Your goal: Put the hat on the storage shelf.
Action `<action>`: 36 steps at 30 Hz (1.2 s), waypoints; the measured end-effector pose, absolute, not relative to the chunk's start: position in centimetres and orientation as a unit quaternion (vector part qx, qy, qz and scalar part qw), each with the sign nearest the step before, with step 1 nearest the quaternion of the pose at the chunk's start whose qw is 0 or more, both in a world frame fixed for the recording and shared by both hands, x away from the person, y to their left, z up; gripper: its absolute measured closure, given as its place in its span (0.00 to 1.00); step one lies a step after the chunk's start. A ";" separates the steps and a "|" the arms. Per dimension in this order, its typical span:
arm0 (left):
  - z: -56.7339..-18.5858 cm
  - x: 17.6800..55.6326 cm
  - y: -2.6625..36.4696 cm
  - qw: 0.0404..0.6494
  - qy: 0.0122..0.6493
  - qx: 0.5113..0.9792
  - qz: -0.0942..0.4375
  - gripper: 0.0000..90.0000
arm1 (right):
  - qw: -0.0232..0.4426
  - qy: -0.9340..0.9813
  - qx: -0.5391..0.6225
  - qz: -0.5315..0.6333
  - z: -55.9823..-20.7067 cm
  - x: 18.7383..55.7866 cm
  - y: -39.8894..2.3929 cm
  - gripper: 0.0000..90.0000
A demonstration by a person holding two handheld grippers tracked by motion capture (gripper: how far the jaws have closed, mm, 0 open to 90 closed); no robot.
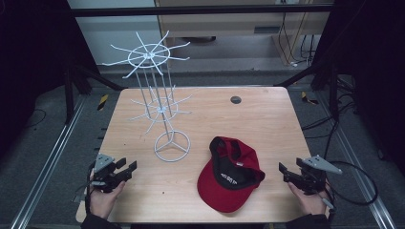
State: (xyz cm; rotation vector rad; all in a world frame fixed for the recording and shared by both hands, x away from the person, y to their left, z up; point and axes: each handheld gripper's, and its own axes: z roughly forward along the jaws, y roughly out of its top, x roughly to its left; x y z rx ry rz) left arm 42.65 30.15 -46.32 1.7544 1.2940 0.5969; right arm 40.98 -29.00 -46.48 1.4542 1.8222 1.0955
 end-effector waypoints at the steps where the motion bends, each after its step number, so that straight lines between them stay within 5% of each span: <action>1: -46.2 42.5 29.8 0.428 0.515 0.705 0.234 0.57 | 0.278 0.682 0.538 0.409 -46.4 40.7 -28.7 0.36; 10: -45.5 41.3 27.4 0.433 0.490 0.722 0.224 0.66 | 0.251 0.707 0.515 0.415 -45.4 39.5 -26.4 0.47; 36: -44.5 41.9 18.0 0.432 0.410 0.780 0.190 0.67 | 0.192 0.751 0.475 0.417 -45.5 38.6 -22.7 0.51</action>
